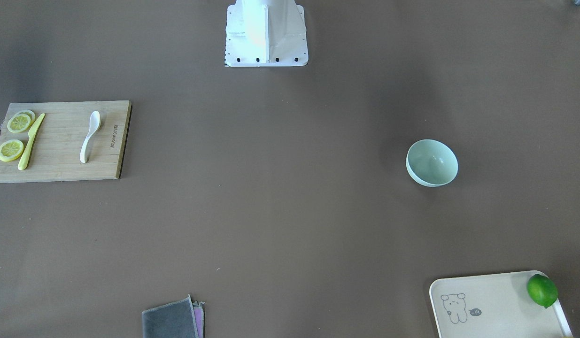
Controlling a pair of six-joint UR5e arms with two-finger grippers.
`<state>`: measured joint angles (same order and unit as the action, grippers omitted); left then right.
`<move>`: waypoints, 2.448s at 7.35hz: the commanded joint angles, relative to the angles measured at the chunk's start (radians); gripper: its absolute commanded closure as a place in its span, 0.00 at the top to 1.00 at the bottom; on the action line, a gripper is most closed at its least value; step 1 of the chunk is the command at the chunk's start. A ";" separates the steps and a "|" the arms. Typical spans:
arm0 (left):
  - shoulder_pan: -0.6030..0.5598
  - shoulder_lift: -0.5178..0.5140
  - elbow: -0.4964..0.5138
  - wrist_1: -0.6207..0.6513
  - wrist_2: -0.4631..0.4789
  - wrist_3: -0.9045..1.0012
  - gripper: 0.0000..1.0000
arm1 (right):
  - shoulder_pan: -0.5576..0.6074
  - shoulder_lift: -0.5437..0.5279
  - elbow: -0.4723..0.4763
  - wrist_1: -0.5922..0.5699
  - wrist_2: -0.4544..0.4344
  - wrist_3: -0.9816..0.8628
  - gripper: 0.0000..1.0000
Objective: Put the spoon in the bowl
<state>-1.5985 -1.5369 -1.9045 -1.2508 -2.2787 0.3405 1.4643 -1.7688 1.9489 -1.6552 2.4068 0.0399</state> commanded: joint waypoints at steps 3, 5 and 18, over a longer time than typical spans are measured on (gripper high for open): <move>-0.001 0.004 -0.001 -0.016 -0.001 0.000 0.99 | -0.009 0.000 -0.005 0.000 0.000 0.000 1.00; 0.002 -0.002 0.010 -0.048 -0.004 -0.006 0.99 | -0.010 0.000 -0.005 0.000 -0.002 0.000 1.00; 0.355 0.008 0.231 -1.020 -0.054 -0.789 0.99 | -0.404 0.094 -0.010 0.500 -0.372 0.782 1.00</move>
<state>-1.3311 -1.5240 -1.7124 -2.1665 -2.3363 -0.3019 1.1353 -1.6989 1.9357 -1.1675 2.0847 0.7082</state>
